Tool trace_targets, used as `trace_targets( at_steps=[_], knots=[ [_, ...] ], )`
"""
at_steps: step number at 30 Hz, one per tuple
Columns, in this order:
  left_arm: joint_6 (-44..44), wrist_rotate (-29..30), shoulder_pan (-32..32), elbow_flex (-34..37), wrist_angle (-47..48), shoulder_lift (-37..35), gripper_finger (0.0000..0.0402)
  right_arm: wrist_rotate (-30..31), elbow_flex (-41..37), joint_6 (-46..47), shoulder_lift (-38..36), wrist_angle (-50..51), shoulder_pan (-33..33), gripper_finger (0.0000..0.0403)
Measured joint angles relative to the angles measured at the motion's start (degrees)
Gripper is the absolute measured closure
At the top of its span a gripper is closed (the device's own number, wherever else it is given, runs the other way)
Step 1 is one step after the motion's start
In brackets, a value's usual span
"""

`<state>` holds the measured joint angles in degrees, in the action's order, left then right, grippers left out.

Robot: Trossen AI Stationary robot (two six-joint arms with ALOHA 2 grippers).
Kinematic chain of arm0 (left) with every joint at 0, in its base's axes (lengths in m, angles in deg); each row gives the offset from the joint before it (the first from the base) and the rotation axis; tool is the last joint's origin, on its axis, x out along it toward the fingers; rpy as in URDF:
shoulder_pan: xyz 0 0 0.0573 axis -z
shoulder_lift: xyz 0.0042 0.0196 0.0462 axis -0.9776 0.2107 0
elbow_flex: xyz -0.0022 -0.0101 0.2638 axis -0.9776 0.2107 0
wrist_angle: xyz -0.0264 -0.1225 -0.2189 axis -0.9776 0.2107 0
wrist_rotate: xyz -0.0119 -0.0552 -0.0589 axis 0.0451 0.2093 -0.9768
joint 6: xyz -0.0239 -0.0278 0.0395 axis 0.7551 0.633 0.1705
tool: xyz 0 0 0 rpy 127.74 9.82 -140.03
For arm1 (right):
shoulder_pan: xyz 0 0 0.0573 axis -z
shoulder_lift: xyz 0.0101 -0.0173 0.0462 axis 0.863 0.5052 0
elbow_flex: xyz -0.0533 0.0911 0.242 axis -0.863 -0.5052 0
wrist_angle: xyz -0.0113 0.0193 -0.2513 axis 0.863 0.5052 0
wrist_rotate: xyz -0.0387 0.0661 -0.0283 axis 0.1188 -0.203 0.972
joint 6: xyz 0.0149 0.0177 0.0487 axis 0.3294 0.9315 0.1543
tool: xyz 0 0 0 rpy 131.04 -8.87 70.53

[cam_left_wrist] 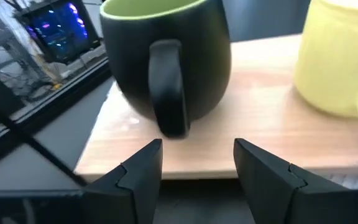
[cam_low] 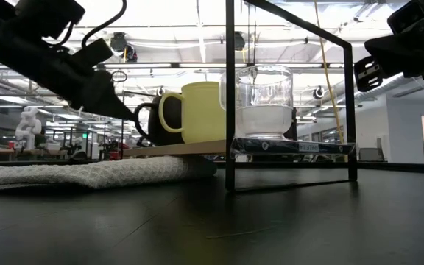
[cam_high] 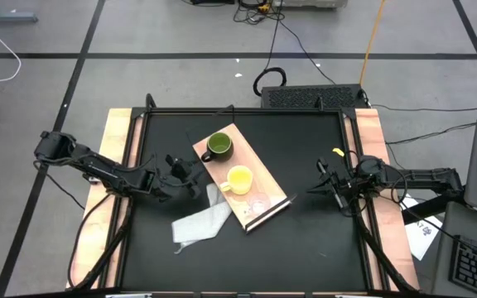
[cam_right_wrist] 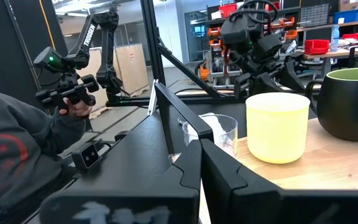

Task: Stack small to large cups/mugs on shelf
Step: Return to Home Position

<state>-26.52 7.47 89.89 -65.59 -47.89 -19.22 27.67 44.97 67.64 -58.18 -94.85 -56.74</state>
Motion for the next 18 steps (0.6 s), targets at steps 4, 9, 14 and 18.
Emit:
trace_targets(
  at_steps=[4,9,14,18],
  knots=[
    [0.6,3.1,1.5,0.0,3.6,0.0,0.0202,0.0,0.0,0.0,0.0,0.0,0.0,0.0403],
    [2.8,3.6,3.3,0.0,7.2,-1.5,0.022,0.0,0.0,0.0,0.0,0.0,0.0,0.0403],
    [3.7,3.4,6.3,0.0,12.9,-6.3,0.0307,0.0,0.0,0.0,0.0,0.0,0.0,0.0403],
    [7.5,6.2,9.2,0.0,20.0,-11.1,0.0389,0.0,0.0,0.0,0.0,0.0,0.0,0.0403]
  ],
)
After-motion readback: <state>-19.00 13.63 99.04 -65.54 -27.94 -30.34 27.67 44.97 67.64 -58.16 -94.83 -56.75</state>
